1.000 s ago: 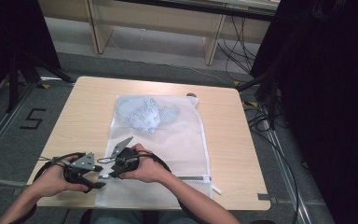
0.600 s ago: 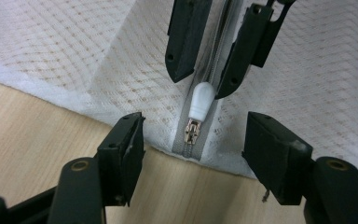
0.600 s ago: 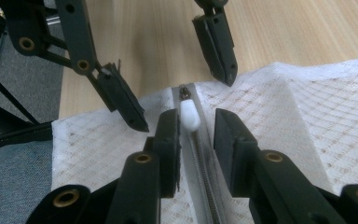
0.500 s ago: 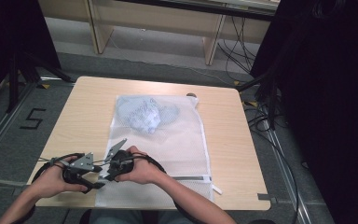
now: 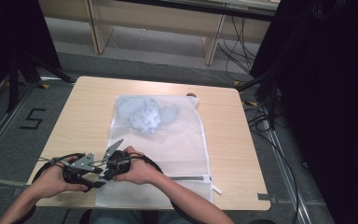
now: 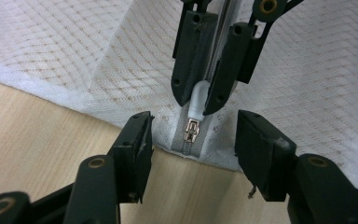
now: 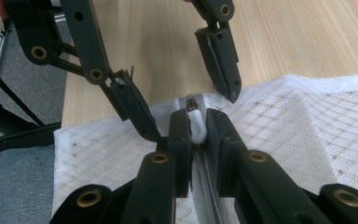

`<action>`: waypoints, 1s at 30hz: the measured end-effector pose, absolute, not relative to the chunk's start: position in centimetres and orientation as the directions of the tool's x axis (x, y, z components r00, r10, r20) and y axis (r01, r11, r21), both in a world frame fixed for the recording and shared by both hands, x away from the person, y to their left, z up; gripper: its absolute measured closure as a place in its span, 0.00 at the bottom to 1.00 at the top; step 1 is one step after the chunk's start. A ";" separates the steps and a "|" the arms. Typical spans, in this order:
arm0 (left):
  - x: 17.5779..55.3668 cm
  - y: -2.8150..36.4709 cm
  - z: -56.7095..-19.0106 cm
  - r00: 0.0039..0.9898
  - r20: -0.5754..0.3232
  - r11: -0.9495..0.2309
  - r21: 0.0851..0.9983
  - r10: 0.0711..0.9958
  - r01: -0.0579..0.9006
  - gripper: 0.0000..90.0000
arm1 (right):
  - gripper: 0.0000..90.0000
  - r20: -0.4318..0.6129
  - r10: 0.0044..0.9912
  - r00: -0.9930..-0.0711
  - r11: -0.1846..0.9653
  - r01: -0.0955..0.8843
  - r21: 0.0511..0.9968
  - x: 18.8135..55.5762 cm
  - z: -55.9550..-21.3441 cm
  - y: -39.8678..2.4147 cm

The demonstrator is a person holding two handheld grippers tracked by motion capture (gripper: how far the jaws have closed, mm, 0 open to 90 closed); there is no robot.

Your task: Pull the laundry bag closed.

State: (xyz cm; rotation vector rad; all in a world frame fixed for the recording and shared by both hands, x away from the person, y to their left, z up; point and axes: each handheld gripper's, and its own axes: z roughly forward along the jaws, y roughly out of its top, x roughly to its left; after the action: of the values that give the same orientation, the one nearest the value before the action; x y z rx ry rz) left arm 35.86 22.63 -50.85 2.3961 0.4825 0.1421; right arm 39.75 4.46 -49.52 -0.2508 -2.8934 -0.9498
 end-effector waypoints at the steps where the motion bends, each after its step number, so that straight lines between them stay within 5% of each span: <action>1: 35.9 22.6 -50.9 0.925 -0.027 -0.699 0.647 0.379 0.305 0.51 | 0.85 0.137 0.129 -0.982 0.790 0.186 0.584 39.7 -49.6 4.5; 21: 35.9 23.6 -49.9 0.926 0.009 -0.722 0.629 0.379 0.289 0.60 | 0.91 0.125 0.127 -0.984 0.797 0.176 0.578 39.6 -49.5 4.6; 27: 35.3 24.6 -49.3 0.915 -0.063 -0.713 0.606 0.398 0.352 0.93 | 0.91 0.126 0.121 -0.985 0.803 0.172 0.570 39.7 -49.7 4.4; 30: 34.7 24.0 -49.0 0.927 -0.053 -0.729 0.603 0.371 0.325 0.99 | 0.91 0.126 0.120 -0.985 0.802 0.171 0.572 39.8 -49.8 4.5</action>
State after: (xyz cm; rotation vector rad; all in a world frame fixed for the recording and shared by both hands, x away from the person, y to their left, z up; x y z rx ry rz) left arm 34.67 24.02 -49.00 2.4450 0.4930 0.0936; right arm 39.76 4.47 -49.76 -0.2342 -2.9022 -0.9341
